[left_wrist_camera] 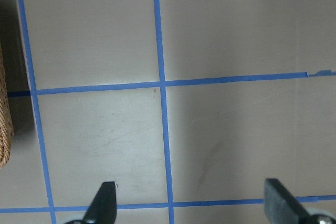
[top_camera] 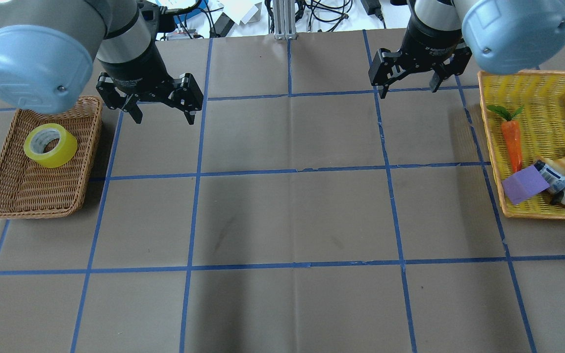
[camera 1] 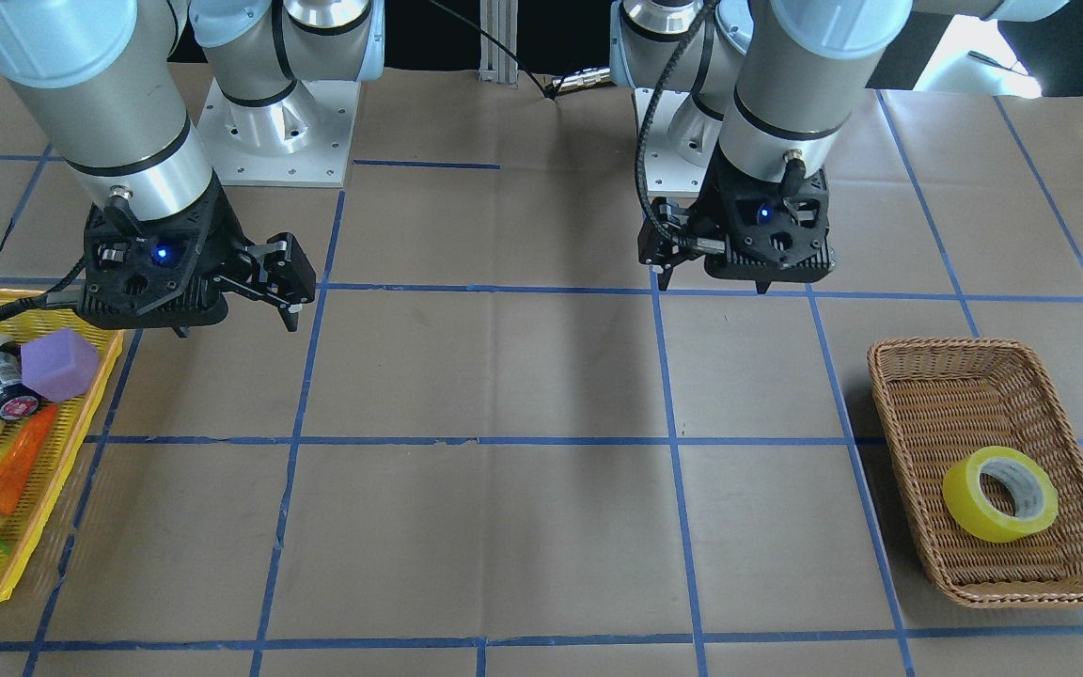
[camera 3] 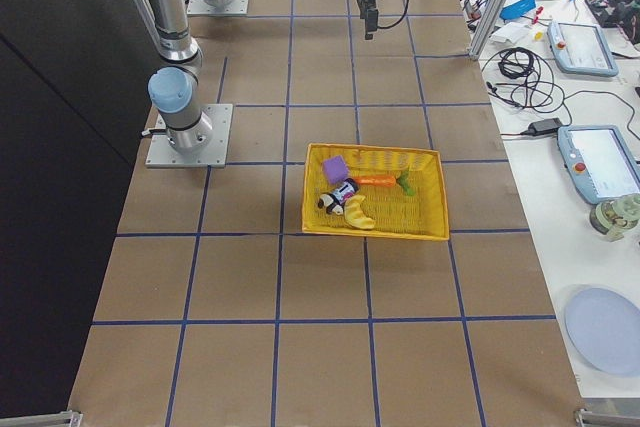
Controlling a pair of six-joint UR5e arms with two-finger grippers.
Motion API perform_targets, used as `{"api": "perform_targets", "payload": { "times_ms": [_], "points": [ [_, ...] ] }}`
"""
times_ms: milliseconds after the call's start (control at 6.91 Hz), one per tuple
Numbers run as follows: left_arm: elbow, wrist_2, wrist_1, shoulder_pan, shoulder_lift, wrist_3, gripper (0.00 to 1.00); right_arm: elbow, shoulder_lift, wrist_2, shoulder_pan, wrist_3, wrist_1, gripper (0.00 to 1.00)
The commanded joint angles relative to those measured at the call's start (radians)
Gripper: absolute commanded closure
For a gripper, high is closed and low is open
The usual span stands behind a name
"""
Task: Transfer tape with both arms
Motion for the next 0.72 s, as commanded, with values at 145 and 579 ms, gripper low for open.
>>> {"api": "perform_targets", "payload": {
  "times_ms": [145, 579],
  "points": [
    [0.013, 0.002, -0.012, -0.017, -0.008, -0.012, 0.00, 0.001, 0.000, 0.000, 0.000, -0.002, 0.000, 0.00],
    [0.013, 0.001, -0.018, -0.007, -0.006, -0.012, 0.00, 0.011, 0.000, 0.002, 0.000, -0.001, 0.000, 0.00]
  ]
}}
